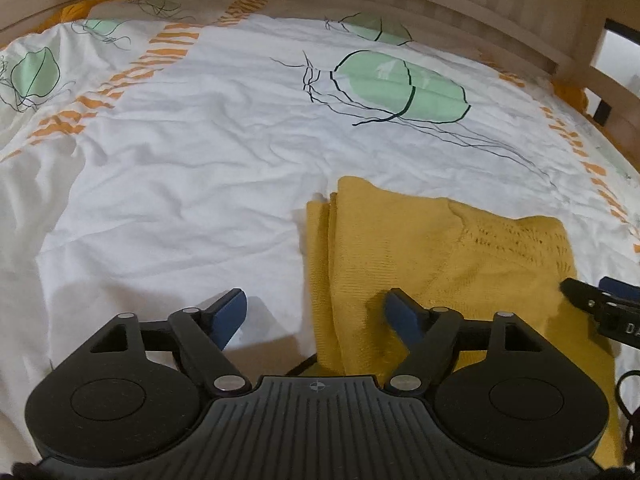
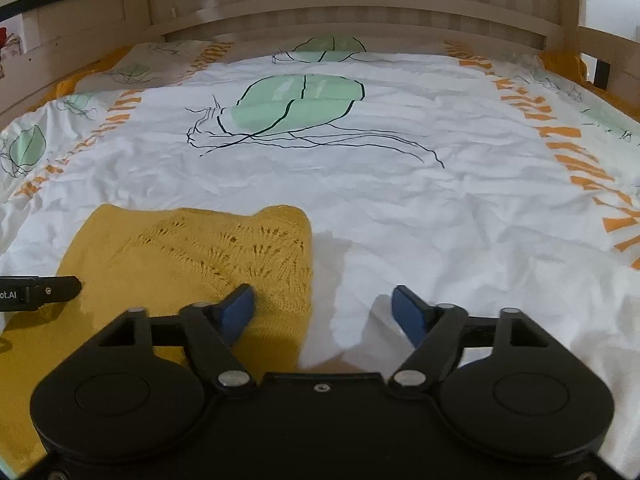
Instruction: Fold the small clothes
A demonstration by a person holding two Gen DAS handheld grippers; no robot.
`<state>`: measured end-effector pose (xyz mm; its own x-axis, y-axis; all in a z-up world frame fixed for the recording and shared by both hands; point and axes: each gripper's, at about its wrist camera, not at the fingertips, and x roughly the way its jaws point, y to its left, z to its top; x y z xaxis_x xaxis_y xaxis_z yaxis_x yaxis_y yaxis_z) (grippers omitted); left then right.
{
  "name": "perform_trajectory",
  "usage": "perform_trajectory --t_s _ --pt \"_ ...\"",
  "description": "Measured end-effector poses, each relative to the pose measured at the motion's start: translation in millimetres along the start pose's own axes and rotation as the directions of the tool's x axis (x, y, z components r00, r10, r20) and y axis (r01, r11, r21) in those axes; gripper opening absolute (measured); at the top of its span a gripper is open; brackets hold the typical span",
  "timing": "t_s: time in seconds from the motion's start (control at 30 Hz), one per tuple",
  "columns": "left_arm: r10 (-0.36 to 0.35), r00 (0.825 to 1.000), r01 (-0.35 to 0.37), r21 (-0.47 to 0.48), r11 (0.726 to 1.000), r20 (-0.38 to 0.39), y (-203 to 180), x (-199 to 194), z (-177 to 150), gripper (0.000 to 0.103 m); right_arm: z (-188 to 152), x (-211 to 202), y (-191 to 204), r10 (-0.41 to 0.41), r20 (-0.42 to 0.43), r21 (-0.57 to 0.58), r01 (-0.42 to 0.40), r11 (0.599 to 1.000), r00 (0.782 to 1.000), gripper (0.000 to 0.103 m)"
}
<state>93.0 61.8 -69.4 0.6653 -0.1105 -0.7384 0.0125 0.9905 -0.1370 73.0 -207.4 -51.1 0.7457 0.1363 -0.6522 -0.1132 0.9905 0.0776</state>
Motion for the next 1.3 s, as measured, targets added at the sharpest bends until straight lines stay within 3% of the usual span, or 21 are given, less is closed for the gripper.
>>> perform_trajectory --t_s 0.13,0.4,0.5,0.7,0.93,1.3 --pt "-0.004 1.0 0.004 0.022 1.0 0.014 -5.2 -19.6 -1.3 0.076 2.3 -16.9 -0.4 0.0 0.016 0.005 0.0 1.0 1.0 0.101" --pt "0.006 0.999 -0.009 0.081 0.997 0.039 -24.6 -61.5 -17.0 0.103 -6.0 -65.5 8.2 0.049 0.045 0.033 -0.05 0.998 0.998 0.103" --pt "0.005 0.999 -0.009 0.072 0.997 0.045 -27.8 -74.6 -24.1 0.103 -12.4 -79.1 8.0 0.07 0.036 0.078 -0.073 0.994 0.997 0.103" --pt "0.012 0.999 -0.016 0.068 0.998 0.048 -33.7 -94.1 -37.6 0.103 -26.5 -100.2 12.5 0.043 0.005 0.097 -0.043 0.994 0.999 0.103" --pt "-0.023 1.0 0.023 0.056 0.998 0.004 -36.2 -109.1 -54.9 0.103 -39.0 -119.2 12.4 0.03 -0.046 0.122 -0.024 0.992 0.999 0.103" --pt "0.134 0.99 -0.127 0.145 0.981 -0.041 -60.5 -133.4 -74.5 0.102 -61.0 -148.0 11.2 0.09 -0.098 0.167 -0.073 0.983 0.991 0.103"
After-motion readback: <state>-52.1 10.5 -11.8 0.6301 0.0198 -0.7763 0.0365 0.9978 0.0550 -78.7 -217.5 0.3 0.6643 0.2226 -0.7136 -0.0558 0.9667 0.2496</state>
